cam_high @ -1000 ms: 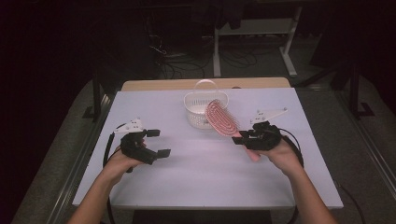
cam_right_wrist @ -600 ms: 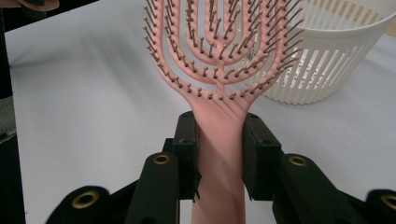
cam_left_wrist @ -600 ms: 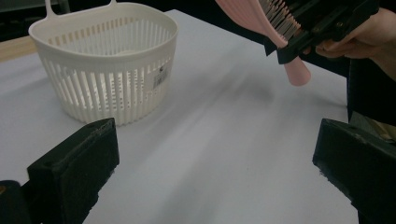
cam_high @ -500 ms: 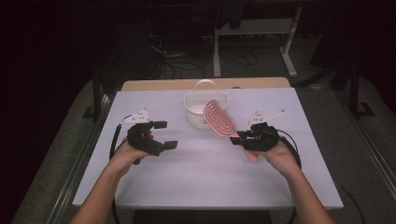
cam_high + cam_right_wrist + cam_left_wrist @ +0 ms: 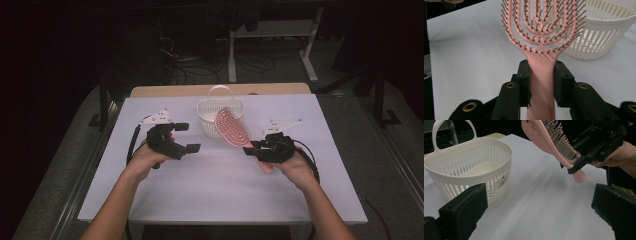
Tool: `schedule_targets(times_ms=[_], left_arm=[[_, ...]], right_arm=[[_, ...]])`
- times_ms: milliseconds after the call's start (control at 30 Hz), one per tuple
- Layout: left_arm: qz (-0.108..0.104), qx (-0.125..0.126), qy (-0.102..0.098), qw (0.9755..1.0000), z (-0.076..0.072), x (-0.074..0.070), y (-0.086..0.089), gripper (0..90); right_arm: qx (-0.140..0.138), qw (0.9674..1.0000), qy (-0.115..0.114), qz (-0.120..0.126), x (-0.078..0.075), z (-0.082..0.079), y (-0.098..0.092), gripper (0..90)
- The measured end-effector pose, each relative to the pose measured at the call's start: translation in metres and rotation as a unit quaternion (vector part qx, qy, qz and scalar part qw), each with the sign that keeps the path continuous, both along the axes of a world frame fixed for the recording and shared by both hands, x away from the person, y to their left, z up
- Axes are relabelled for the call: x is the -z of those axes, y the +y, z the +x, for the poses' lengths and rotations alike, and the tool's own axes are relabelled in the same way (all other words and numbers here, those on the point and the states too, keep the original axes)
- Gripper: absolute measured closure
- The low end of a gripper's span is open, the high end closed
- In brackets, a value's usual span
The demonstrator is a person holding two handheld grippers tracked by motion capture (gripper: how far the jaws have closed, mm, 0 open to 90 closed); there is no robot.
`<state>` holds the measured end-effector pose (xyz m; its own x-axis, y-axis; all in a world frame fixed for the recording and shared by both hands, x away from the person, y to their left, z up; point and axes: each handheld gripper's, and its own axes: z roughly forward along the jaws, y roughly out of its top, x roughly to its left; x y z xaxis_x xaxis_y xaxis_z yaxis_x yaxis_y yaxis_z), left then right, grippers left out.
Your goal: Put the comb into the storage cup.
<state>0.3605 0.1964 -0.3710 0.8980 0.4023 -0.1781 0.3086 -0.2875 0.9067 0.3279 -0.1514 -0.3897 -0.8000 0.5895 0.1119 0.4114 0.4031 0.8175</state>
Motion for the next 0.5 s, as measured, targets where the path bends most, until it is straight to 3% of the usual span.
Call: schedule_targets(times_ms=[233,500], left_arm=[[-0.006,0.0,0.0,1.0,0.001,-0.001,-0.003,0.1],[-0.008,-0.003,0.002,1.0,0.0,-0.001,-0.002,0.1]], right_arm=[[0.001,1.0,-0.003,0.001,0.001,0.002,0.007,68.8],[-0.004,0.9998,-0.01,0.018,-0.002,0.005,0.018,68.8]])
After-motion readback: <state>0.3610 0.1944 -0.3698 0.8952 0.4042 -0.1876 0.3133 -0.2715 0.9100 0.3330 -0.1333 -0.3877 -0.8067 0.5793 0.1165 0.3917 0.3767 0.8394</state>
